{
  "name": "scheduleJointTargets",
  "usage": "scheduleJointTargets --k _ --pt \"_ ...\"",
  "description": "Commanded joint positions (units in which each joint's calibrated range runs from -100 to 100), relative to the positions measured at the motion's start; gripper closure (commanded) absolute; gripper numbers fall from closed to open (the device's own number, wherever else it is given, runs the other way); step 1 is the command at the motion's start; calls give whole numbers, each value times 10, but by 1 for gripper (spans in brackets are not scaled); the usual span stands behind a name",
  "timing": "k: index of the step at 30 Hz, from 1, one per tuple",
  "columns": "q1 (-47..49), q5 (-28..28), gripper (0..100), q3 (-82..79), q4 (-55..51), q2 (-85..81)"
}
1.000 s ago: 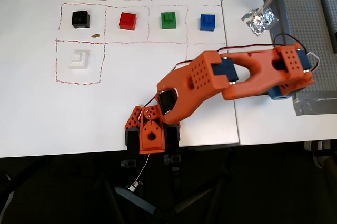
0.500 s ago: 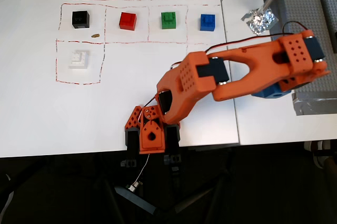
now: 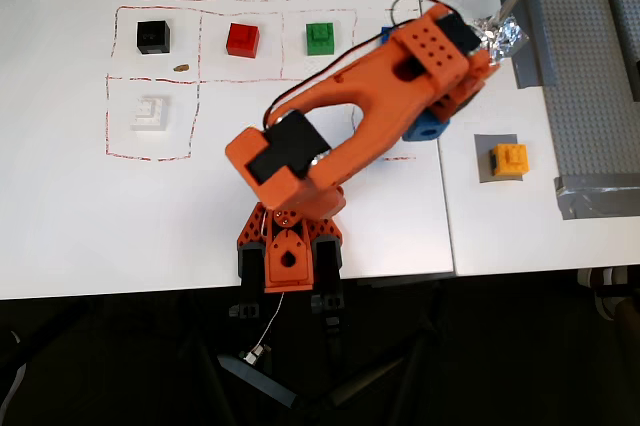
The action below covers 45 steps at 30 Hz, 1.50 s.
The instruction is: Grab the block and put it in the grey marker
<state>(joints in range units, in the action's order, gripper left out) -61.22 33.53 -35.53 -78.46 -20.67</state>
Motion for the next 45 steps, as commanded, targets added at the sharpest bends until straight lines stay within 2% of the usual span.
scheduleJointTargets --k 1,6,7,10,21,33,45 --pt "68 -42 92 -2 34 -77" --pt "174 -131 96 -21 80 -123" --pt "197 -147 100 -26 86 -132" --pt "260 -189 100 -62 92 -172" --pt "479 -288 100 -281 179 -421" --pt "555 -335 100 -491 353 -590" --pt "570 -339 100 -625 346 -719"
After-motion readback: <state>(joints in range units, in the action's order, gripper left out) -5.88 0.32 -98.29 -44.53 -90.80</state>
